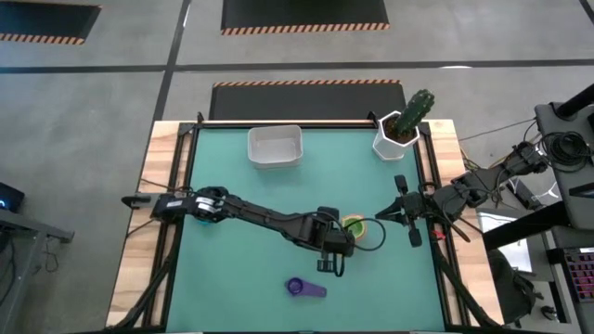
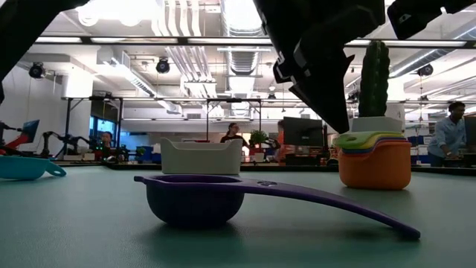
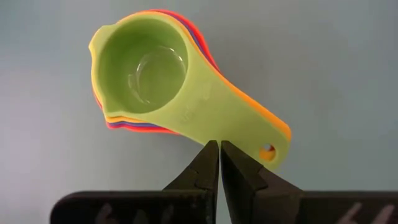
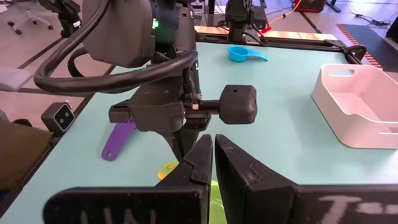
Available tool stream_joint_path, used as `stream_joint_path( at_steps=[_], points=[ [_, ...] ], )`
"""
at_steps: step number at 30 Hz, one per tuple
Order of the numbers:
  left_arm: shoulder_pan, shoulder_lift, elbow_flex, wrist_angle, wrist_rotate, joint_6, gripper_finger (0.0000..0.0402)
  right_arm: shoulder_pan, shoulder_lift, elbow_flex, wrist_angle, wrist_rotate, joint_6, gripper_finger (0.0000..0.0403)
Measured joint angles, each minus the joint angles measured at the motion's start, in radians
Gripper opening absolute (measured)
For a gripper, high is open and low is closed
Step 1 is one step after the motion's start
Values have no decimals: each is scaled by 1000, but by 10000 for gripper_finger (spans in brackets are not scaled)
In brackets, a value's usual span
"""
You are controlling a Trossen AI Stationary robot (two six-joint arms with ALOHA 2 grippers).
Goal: Nest measuring cups in basket
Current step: Stack the green measuring cup on top of the yellow measuring cup
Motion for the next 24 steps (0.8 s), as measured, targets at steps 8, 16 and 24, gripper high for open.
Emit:
stream_joint_path(
  at_steps=[8,16,24],
  points=[
    [-1,0,0,17,0,-1,0,0,0,0,0,0,0,9],
    [-2,-5,0,-51,-56,4,0,0,0,0,0,0,1,9],
    [-6,-4,-2,-65,-54,-18,0,0,0,0,0,0,0,9]
  ],
)
